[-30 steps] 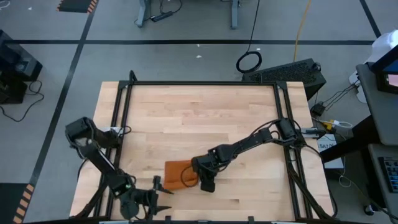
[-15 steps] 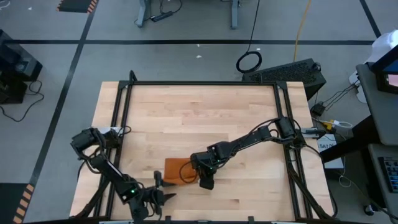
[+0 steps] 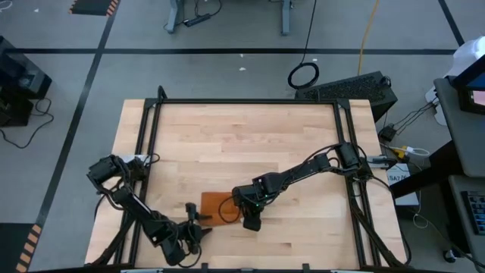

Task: Roll towel
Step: Roll the brown towel

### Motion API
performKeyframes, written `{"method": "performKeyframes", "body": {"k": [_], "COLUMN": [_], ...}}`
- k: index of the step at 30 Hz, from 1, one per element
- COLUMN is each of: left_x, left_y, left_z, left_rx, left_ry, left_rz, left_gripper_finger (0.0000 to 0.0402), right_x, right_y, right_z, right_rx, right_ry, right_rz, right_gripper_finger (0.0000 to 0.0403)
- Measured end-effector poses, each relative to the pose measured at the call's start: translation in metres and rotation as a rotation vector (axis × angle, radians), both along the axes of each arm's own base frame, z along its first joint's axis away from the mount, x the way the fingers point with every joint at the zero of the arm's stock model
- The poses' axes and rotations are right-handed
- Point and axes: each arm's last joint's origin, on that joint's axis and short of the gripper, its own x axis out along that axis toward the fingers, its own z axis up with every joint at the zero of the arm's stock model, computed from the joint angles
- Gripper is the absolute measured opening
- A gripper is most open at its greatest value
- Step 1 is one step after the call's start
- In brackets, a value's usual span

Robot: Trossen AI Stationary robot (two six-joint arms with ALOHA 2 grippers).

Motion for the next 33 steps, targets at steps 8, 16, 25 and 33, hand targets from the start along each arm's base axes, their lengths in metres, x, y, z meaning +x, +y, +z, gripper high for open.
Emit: {"method": "performKeyframes", "body": {"k": [8, 16, 25, 33], "left_x": [0.004, 0.007, 0.013, 0.013], "left_y": [0.006, 0.014, 0.024, 0.027], "left_z": [-0.002, -0.003, -0.006, 0.007], "left_rx": [-0.035, -0.100, -0.189, -0.229], "left_ry": [0.049, 0.098, 0.207, 0.245], "left_rz": [0.026, 0.096, 0.148, 0.108], "left_gripper_finger": [0.0222, 0.0222, 0.0143, 0.0039], "right_x": [0.000, 0.000, -0.008, -0.041], "right_y": [0.000, 0.001, 0.020, 0.059], "right_z": [0.000, 0.000, 0.010, 0.044], "right_rx": [0.002, 0.001, -0.153, -0.438], "right_ry": [0.001, -0.001, -0.066, -0.165], "right_rz": [0.001, 0.006, 0.024, 0.116], "right_gripper_finger": [0.0009, 0.0010, 0.0078, 0.0137]}}
